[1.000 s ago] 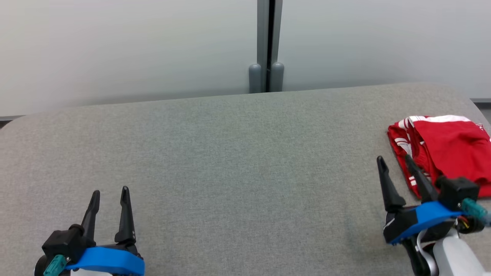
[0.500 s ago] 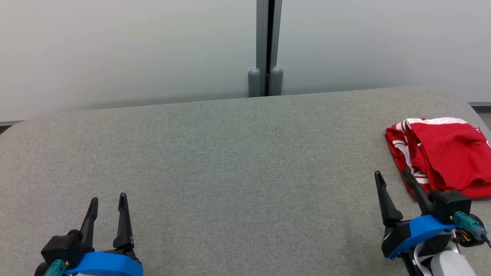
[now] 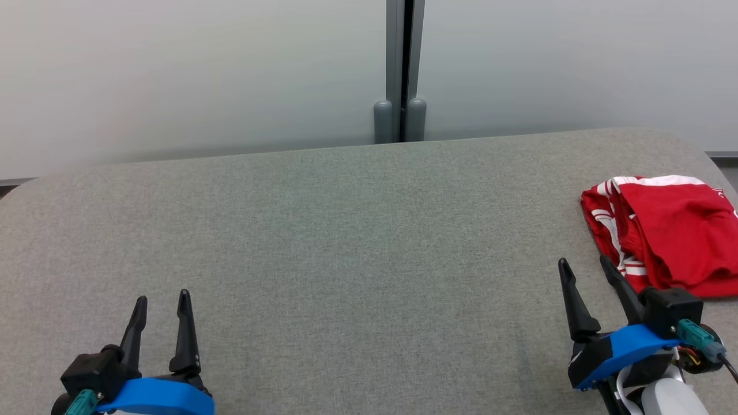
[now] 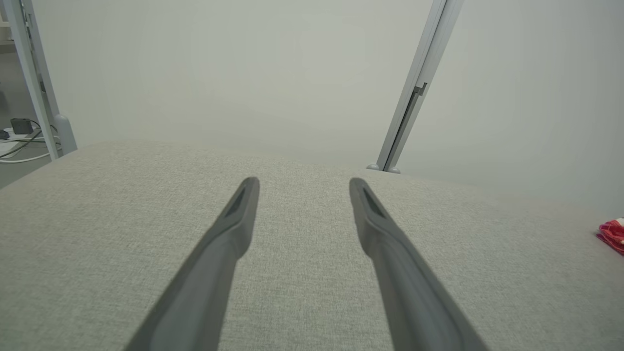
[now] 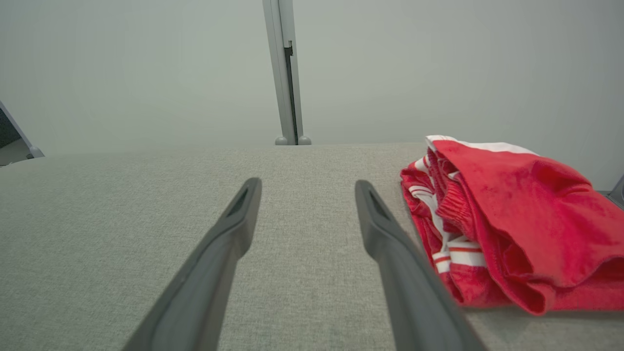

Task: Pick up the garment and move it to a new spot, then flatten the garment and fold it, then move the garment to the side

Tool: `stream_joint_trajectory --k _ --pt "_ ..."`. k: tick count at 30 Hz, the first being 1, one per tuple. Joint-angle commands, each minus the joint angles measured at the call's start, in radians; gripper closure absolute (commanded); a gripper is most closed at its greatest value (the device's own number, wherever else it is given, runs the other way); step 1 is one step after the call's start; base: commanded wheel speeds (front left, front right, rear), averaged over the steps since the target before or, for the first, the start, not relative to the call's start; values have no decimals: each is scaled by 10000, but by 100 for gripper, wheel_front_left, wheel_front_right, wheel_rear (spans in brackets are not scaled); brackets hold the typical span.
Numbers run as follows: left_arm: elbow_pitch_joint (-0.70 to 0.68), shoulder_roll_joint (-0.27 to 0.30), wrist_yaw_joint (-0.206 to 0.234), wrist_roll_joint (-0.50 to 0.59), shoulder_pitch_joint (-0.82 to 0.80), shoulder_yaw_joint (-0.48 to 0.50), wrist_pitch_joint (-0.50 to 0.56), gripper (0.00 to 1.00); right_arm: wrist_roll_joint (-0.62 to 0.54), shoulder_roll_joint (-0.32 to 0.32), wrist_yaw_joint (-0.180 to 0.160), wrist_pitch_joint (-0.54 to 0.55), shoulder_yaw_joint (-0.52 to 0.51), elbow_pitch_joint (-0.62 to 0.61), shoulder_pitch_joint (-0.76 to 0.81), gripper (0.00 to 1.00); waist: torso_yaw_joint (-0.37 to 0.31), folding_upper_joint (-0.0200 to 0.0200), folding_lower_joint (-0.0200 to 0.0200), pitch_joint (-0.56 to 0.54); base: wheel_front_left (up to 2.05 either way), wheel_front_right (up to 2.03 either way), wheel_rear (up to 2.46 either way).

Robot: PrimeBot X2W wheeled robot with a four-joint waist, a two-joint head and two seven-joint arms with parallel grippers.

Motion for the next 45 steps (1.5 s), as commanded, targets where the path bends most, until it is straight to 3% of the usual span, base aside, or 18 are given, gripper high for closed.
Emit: stream_joint_trajectory --k 1,6,7,15,45 --pt "-5 -29 -35 37 -94 -22 -43 0 25 12 4 -30 -11 16 46 0 8 0 -1 6 0 0 0" --pt "-16 7 -70 35 -109 -75 -43 0 52 79 4 -26 9 26 27 0 24 0 -1 24 0 0 0" --pt "-8 -3 -19 4 -13 -34 1 100 7 65 2 0 13 26 -2 100 24 0 0 25 0 0 0" --pt "570 -259 -31 -61 398 -19 79 100 52 117 0 89 33 638 258 100 24 0 0 29 0 0 0" --pt "70 -507 -63 -4566 -26 472 1394 100 5179 280 1 966 -373 131 366 100 146 0 0 -28 0 0 0"
